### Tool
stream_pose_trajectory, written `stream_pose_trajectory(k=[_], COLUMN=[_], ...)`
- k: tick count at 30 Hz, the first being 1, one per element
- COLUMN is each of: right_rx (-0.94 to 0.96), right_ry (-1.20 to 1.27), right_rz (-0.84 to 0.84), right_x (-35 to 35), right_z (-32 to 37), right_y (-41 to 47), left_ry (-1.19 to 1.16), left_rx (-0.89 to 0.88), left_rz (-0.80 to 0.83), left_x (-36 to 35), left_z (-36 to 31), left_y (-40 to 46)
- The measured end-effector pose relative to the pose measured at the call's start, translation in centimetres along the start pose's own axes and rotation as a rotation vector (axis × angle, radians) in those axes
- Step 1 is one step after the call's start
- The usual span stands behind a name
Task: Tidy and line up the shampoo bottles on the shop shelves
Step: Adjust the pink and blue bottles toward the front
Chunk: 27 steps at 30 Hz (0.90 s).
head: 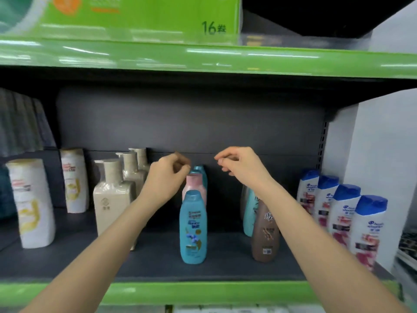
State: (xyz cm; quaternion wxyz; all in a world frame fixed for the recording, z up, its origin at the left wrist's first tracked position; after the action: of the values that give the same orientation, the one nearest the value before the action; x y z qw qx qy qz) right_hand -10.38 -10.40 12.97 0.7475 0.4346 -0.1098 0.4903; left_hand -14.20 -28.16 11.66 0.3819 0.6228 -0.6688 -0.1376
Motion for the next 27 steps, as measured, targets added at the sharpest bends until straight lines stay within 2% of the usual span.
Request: stream_pose_trajectory(k=[7,15,24,27], right_rx=[-0.064,-0.054,-0.061,-0.110], right_ry=[-0.060,-0.033,0.058,0.231], right_rz=[0.052,0.108,-0.017,-0.071], right_x=[-4.4,-7.2,-8.1,-7.6], right_z=[0.5,0.0,0.3,0.2], right_y=[-3.8,-6.5,-7.8,-8.2], left_ry=[-0.077,-0.220,-0.297,-0.315], left_rx=[0.008,0.101,0.137,0.172], left_rz=[0.262,0.376,0.446,0.495], left_x=[0.4,-0.4,-0.9,-1.0], left_z=[2.9,5.1,6.6,7.5], left_y=[-3.3,-4.8,-6.6,-7.6])
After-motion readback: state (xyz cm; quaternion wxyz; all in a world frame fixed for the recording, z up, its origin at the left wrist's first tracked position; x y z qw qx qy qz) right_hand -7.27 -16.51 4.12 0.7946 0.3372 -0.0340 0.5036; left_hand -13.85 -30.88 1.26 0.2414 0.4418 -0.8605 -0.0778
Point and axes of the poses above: each hand's wrist, its own y-axis towards the middle knuckle, its own x-axis out of the back of the hand, z = x × y, the point moved 7 cm from there along y, towards the middle knuckle, and after that the axes turned 13 degrees about -y, right-handed, at the moved point
